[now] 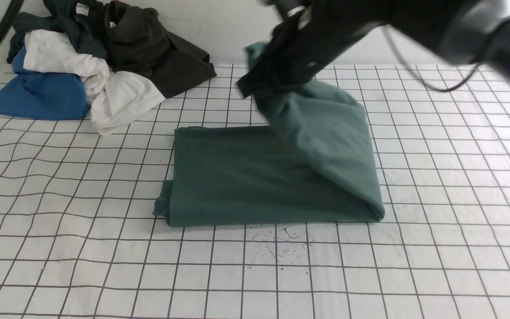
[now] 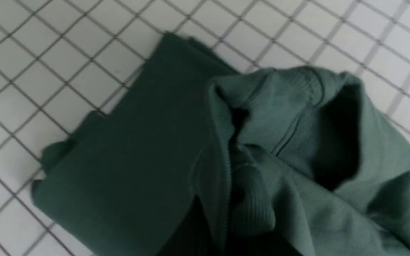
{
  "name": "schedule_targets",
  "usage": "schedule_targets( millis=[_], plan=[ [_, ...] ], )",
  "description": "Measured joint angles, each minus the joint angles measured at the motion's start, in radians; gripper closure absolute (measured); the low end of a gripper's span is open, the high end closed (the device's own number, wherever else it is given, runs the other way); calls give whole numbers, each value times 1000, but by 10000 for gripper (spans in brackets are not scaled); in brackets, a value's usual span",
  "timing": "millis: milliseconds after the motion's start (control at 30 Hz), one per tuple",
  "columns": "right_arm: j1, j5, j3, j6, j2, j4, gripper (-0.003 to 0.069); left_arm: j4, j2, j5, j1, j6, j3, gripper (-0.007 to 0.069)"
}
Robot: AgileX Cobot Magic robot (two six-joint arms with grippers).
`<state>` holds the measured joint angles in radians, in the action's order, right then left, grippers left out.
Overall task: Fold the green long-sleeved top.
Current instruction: Use the right arm to drag the right edge of the fabric to the left and folds it over the left edge
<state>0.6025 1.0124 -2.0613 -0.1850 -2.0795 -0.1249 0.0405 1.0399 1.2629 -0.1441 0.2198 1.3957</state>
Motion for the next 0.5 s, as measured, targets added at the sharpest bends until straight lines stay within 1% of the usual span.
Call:
schedule_targets(
  millis=[33,100,167,233,300,333,400,433,467,500],
  plan=[
    [47,1,-72,28,-91,-5,615,0,-100,1,0,-2,-98,631],
    [79,4,-135,62,-166,-8,615,-4,-180,1,0,-4,-181,631],
    [99,10,-192,89,-232,-12,611,-15,-249,3,0,-4,-250,631],
    [104,18,-242,102,-284,-26,592,-27,-303,8,0,-5,-306,631],
    [104,29,-283,108,-317,-61,549,-40,-343,14,0,-5,-351,631],
    [104,39,-308,110,-330,-86,496,-40,-363,15,0,-5,-379,631],
    [104,63,-342,113,-332,-118,414,-48,-383,12,-1,-5,-406,631],
    [104,67,-347,114,-332,-121,405,-48,-385,12,-1,-5,-408,631],
    [104,109,-388,115,-331,-136,337,-48,-399,-6,-9,-5,-427,631],
    [104,122,-399,115,-331,-136,321,-48,-403,-11,-12,-5,-431,631]
  ],
)
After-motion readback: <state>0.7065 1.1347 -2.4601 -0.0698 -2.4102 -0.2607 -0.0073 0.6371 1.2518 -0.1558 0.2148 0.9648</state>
